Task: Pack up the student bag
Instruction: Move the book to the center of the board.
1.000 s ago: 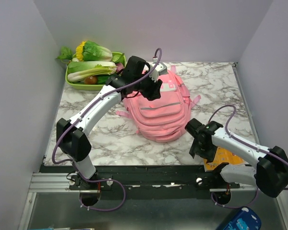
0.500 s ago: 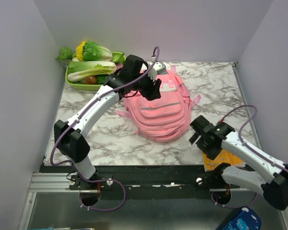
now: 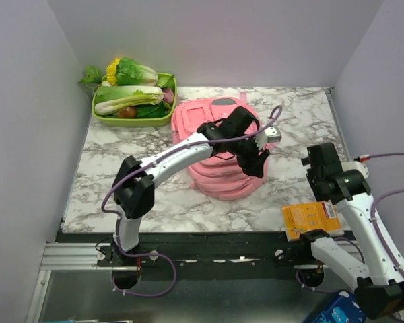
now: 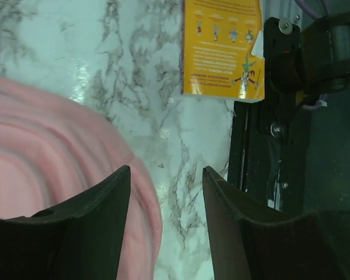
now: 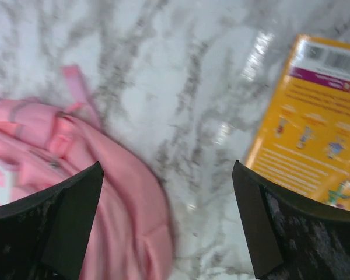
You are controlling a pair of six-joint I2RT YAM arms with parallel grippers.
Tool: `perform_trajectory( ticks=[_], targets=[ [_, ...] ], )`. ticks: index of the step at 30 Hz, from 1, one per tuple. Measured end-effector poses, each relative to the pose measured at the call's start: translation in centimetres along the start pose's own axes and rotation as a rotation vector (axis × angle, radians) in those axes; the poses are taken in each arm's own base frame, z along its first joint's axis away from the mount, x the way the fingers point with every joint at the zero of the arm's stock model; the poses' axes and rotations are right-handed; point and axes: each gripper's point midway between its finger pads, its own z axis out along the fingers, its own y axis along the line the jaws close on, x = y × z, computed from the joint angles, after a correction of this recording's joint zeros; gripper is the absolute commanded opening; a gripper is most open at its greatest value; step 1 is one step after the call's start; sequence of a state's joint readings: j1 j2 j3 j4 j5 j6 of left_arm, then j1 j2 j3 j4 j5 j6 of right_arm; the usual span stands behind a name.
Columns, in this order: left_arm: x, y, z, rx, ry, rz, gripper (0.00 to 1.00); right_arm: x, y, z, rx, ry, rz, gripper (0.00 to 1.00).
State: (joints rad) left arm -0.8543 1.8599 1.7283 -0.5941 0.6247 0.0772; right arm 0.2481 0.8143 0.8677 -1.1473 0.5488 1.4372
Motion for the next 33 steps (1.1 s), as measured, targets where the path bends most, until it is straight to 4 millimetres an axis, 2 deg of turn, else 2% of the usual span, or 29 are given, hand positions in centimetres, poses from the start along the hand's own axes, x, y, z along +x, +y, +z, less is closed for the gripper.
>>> perform_trajectory(
  ticks=[4,6,8,13,15,21,25,29,33],
  targets=[
    [1.8,-1.8,5.2,0.123,0.083,-0.02,0.64,-4.2,6.1,-2.8,-0.147,-0.104,0.03,1.0],
    [2.2,-2.5,7.3,0.17,0.108,-0.031,0.66,-5.8,8.1,-4.4,-0.226,-0.137,0.045,1.0],
    [2.5,-3.4,9.5,0.218,0.127,-0.036,0.7,-6.8,9.0,-5.6,-0.288,-0.161,0.049,1.0],
    [3.3,-5.0,13.5,0.289,0.157,-0.04,0.83,-8.4,8.3,-8.0,-0.385,-0.207,0.029,1.0],
    [4.3,-5.6,15.0,0.304,0.179,-0.045,0.88,-9.0,7.5,-9.0,-0.424,-0.226,0.023,1.0],
    [7.2,-6.1,17.8,0.302,0.235,-0.053,0.99,-10.1,5.9,-11.6,-0.527,-0.262,0.001,1.0],
    [7.8,-5.4,19.3,0.239,0.235,-0.026,0.99,-9.2,5.7,-11.5,-0.544,-0.233,-0.046,1.0],
    [7.3,-4.5,20.4,0.149,0.207,0.021,0.99,-8.2,5.4,-11.1,-0.554,-0.208,-0.083,1.0],
    [7.3,-4.1,21.5,0.094,0.192,0.052,0.99,-8.1,5.2,-11.3,-0.568,-0.206,-0.099,1.0]
  ],
)
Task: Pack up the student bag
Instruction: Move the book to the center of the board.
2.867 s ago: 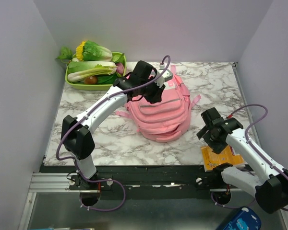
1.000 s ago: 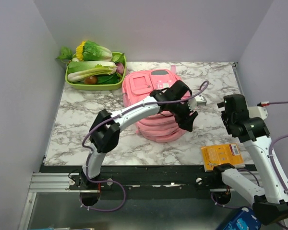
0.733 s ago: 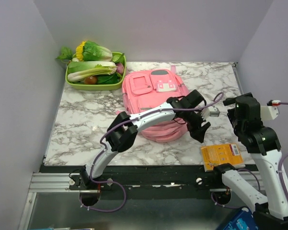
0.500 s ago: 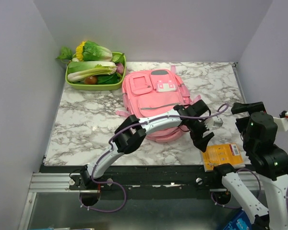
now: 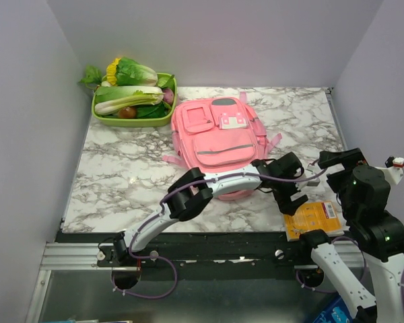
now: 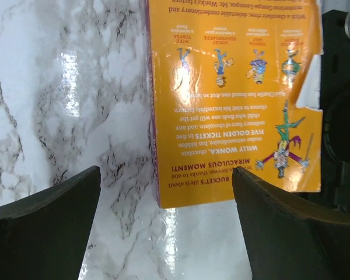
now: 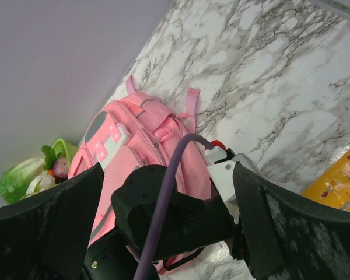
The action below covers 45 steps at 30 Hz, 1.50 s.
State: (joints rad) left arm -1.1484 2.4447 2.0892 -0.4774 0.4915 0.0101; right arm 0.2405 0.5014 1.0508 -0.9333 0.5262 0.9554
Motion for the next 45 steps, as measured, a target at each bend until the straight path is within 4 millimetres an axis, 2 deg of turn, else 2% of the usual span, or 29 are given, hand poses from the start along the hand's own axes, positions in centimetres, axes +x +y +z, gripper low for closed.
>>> perform_trajectory(
  ticks=[3,8,10,11,15,18,23,25,28,30,33,36,39,41,45],
  targets=[
    [0.4,0.5,1.1,-0.027,-0.002,0.012,0.99,-0.2,0.1,-0.3,-0.009,-0.006,-0.009,1.0],
    [0.1,0.7,1.7,-0.08,-0.011,0.036,0.99,-1.4,0.7,-1.1,-0.04,-0.03,-0.001,0.99],
    [0.1,0.5,2.1,-0.103,-0.012,0.058,0.87,-1.9,1.0,-1.5,-0.055,-0.04,0.005,0.99],
    [0.1,0.5,2.3,-0.115,-0.011,0.069,0.74,-2.1,1.1,-1.7,-0.061,-0.044,0.009,0.99],
    [0.2,0.1,2.8,-0.15,-0.001,0.111,0.6,-2.7,1.3,-2.3,-0.078,-0.058,0.019,0.99],
    [-0.2,0.0,3.0,-0.221,-0.006,0.166,0.59,-2.8,1.2,-2.5,-0.081,-0.064,0.022,0.99],
    [-0.9,0.8,2.6,-0.387,0.01,0.264,0.66,-2.9,1.1,-2.6,-0.083,-0.071,0.023,0.98],
    [-1.2,1.9,1.9,-0.445,0.025,0.276,0.67,-3.0,1.1,-2.7,-0.086,-0.073,0.026,0.98],
    [-0.9,5.1,0.2,-0.522,0.047,0.246,0.67,-3.1,1.0,-2.9,-0.092,-0.078,0.03,0.98],
    [-0.4,8.4,-1.8,-0.582,0.054,0.204,0.67,-3.2,1.0,-3.0,-0.094,-0.079,0.031,0.98],
    [1.4,13.7,-6.3,-0.678,0.077,0.127,0.67,-3.2,1.0,-3.0,-0.094,-0.079,0.031,0.98],
    [2.9,15.9,-8.8,-0.709,0.087,0.083,0.68,-2.9,0.9,-2.8,-0.089,-0.075,0.028,0.99],
    [4.3,16.8,-10.6,-0.729,0.105,0.059,0.68,-1.5,0.3,-1.9,-0.051,-0.029,0.012,1.0],
    [4.9,17.2,-11.4,-0.736,0.112,0.044,0.67,0.7,-0.3,-0.6,-0.002,0.042,-0.016,1.0],
    [5.6,18.1,-12.6,-0.735,0.103,0.0,0.67,8.0,-3.3,2.6,0.141,0.273,-0.072,1.0]
  ],
)
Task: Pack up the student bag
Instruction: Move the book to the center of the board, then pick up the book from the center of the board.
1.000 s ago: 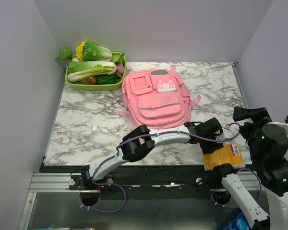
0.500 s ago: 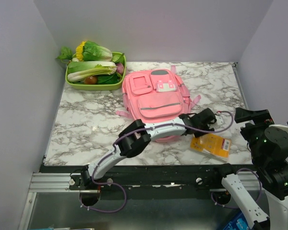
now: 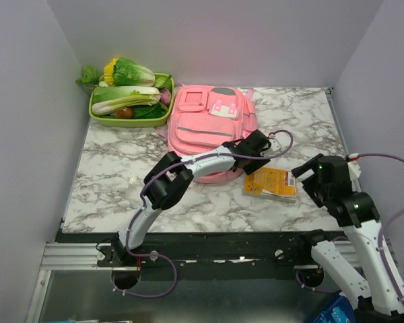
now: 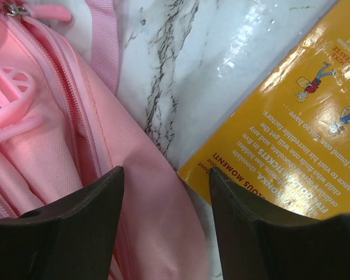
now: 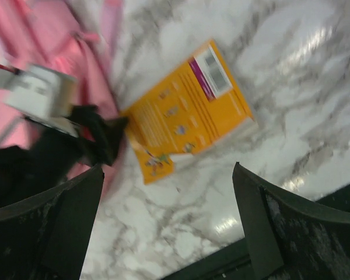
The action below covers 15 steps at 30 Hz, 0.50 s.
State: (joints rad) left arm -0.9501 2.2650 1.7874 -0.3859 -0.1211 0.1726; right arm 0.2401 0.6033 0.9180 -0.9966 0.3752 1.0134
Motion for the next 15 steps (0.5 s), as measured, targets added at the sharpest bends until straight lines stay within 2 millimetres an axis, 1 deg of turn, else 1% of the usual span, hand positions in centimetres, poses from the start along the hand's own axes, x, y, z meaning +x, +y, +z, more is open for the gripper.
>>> perform_trajectory(
  ticks=[2,3,6,9,12,15],
  targets=[
    [0.4,0.5,-0.2,0.007,0.002,-0.023,0.67,4.4,-2.0,2.2,0.071,0.148,-0.011,1.0],
    [0.6,0.7,-0.2,0.01,0.003,-0.029,0.67,6.3,-3.1,2.8,0.099,0.211,-0.007,1.0],
    [1.1,1.0,-0.4,0.023,0.005,-0.051,0.67,10.1,-5.3,3.3,0.143,0.33,0.036,1.0],
    [1.5,0.9,-0.7,0.035,0.0,-0.062,0.66,12.3,-6.2,3.2,0.151,0.398,0.098,1.0],
    [2.0,0.6,-1.2,0.052,0.001,-0.072,0.66,13.4,-6.4,3.4,0.156,0.433,0.149,1.0],
    [2.7,0.2,-1.6,0.076,0.005,-0.08,0.65,14.4,-6.7,4.4,0.165,0.442,0.189,1.0]
  ],
)
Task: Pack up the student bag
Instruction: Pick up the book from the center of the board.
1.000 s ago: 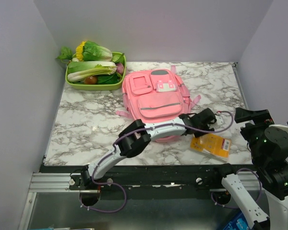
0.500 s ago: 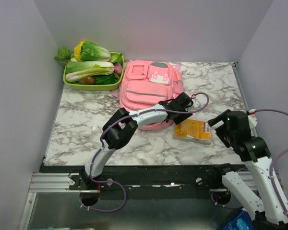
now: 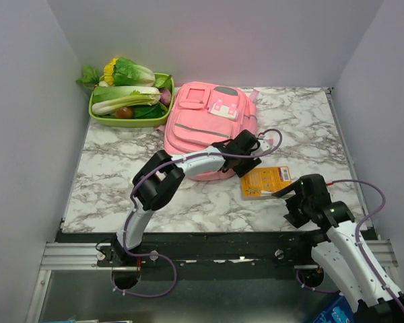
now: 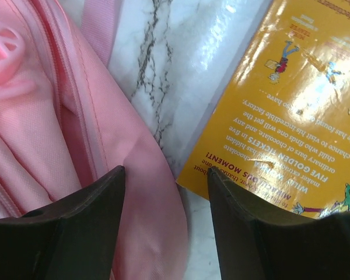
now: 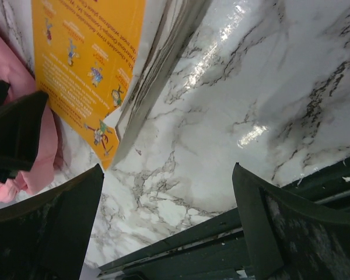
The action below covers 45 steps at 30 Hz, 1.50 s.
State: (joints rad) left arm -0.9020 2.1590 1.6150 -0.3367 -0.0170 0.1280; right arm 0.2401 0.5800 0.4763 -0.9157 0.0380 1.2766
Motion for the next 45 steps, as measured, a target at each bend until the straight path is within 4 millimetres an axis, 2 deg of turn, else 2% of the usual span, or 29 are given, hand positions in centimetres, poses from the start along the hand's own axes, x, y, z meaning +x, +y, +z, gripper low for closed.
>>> perform_trajectory(
  ticks=[5,10,22,24,27,33,39,45],
  targets=[
    [1.6,-1.2,-1.3,0.065,0.018,-0.023,0.65,0.2,-0.1,2.7,0.031,0.008,0.043,1.0],
    [3.1,-2.9,-2.5,0.164,0.031,-0.045,0.65,0.0,0.8,4.6,0.05,0.012,0.057,1.0],
    [4.5,-7.3,-5.4,0.39,0.076,-0.058,0.69,-0.7,3.6,6.9,-0.03,-0.005,0.052,1.0],
    [4.3,-7.4,-5.7,0.398,0.081,-0.063,0.73,-0.7,4.2,7.2,-0.048,-0.002,0.044,1.0],
    [3.3,-6.9,-5.5,0.392,0.079,-0.092,0.73,-0.6,5.1,7.7,-0.07,0.013,0.028,0.99],
    [1.1,-6.2,-5.1,0.4,0.056,-0.145,0.74,-0.5,5.8,8.1,-0.087,0.028,-0.011,0.9],
    [1.0,-6.5,-5.0,0.423,0.051,-0.157,0.74,-0.5,5.7,7.9,-0.092,0.023,-0.021,0.86],
    [1.8,-6.7,-3.2,0.426,0.062,-0.161,0.74,-0.5,5.2,7.7,-0.097,0.016,-0.02,0.86]
  ],
)
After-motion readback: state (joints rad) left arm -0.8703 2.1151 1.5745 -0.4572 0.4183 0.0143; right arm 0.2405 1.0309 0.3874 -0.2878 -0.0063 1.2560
